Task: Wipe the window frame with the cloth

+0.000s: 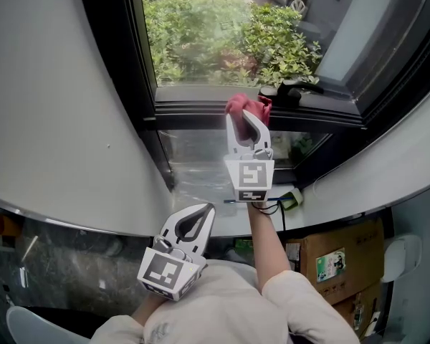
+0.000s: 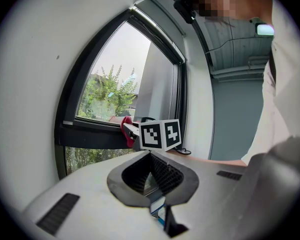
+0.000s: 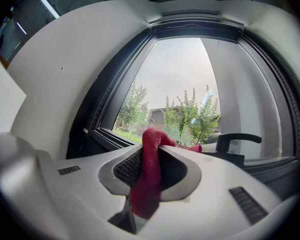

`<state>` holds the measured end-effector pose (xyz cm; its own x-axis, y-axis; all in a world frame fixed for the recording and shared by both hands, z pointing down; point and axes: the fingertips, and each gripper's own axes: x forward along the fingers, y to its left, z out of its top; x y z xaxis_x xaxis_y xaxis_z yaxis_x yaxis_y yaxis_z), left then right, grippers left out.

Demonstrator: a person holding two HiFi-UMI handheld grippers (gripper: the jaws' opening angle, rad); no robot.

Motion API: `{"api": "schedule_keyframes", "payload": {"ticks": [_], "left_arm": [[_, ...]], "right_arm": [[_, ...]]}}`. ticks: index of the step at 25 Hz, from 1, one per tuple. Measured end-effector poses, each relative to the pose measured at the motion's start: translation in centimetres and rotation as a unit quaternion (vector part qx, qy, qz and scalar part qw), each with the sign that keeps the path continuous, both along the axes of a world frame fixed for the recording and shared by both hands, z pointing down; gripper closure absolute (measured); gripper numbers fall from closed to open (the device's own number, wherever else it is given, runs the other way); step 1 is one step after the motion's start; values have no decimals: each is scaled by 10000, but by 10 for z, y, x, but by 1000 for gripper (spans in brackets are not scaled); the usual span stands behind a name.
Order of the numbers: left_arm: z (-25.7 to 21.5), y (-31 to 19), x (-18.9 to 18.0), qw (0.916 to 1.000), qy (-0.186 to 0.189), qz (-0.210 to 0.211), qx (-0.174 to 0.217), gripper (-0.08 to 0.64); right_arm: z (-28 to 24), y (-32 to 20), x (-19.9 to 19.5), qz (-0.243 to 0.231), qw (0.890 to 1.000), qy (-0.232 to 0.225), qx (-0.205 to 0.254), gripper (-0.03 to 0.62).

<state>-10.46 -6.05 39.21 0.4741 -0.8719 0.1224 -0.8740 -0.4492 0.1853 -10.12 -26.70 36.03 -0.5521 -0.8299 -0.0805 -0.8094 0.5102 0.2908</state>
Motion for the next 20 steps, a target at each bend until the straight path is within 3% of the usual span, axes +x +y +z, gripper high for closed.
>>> {"api": "schedule_keyframes", "payload": {"ticks": [6, 20], "left_arm": [[-1, 0, 5, 10000, 24, 76, 14, 552], [-4, 0, -2, 10000, -27, -19, 19, 552]], "right_arm": [[1, -1, 6, -60, 9999, -103, -94, 502], [1, -8, 26, 30, 9999, 164, -42, 502]]}}
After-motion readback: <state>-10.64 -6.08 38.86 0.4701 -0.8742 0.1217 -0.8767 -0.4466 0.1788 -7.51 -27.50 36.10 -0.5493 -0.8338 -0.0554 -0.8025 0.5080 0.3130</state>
